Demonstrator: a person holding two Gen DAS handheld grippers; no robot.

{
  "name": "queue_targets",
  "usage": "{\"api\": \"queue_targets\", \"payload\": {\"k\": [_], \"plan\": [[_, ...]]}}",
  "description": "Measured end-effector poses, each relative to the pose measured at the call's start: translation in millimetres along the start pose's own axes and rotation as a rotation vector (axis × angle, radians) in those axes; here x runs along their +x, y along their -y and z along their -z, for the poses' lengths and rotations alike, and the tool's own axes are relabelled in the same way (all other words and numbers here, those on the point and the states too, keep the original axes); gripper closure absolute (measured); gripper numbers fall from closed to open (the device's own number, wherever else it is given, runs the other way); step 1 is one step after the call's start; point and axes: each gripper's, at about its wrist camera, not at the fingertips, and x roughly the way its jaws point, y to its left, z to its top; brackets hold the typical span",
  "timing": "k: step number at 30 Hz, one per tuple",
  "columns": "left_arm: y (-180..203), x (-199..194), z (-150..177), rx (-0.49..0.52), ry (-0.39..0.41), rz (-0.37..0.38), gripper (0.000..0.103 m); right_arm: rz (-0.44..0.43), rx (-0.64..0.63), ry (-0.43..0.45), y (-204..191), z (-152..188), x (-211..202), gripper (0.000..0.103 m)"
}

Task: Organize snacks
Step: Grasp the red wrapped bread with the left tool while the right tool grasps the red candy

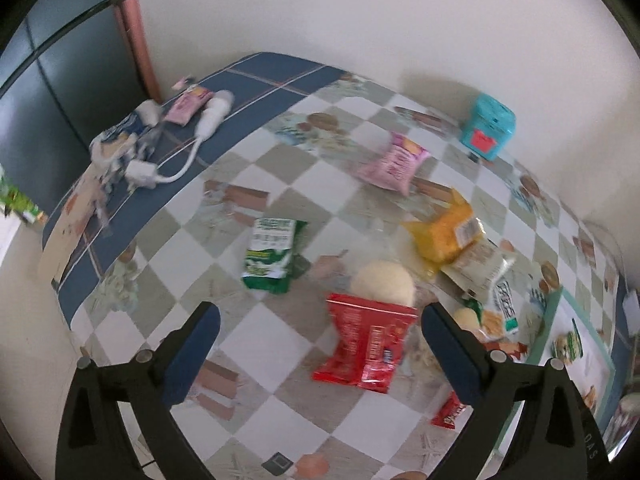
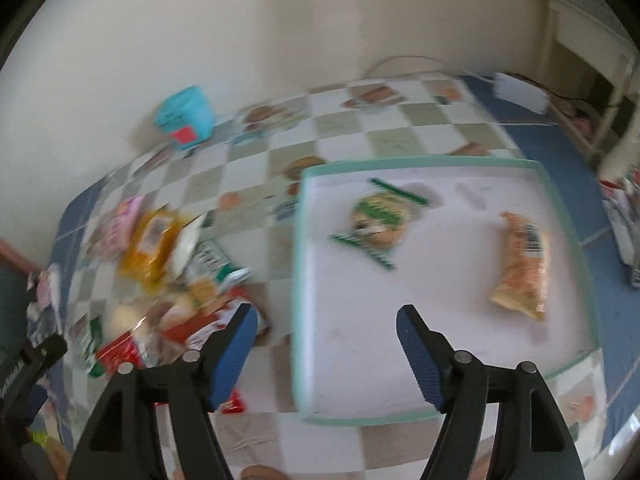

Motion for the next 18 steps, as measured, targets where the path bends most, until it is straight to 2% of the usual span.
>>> {"api": "queue_targets", "payload": {"k": [5, 12, 13, 18], "plan": [[-28, 8, -2, -0.065, -0.019, -0.019, 0.002, -0.033, 0.006, -0.006, -14, 2, 2, 0.027], [-54, 13, -2, -0.148, -0.03, -0.021, 0.002, -0.089, -0.036, -0.04, -33, 10, 12, 0.019], [-55, 14, -2, -0.154, -0.035, -0.017, 0.002, -0.09, -0.043, -0.048, -35, 11, 14, 0.016], [-47, 31, 1, -0.132, -0.103, 0.053, 0.002, -0.08, -0.091, -0.109, -48, 21, 28, 0.016]]}}
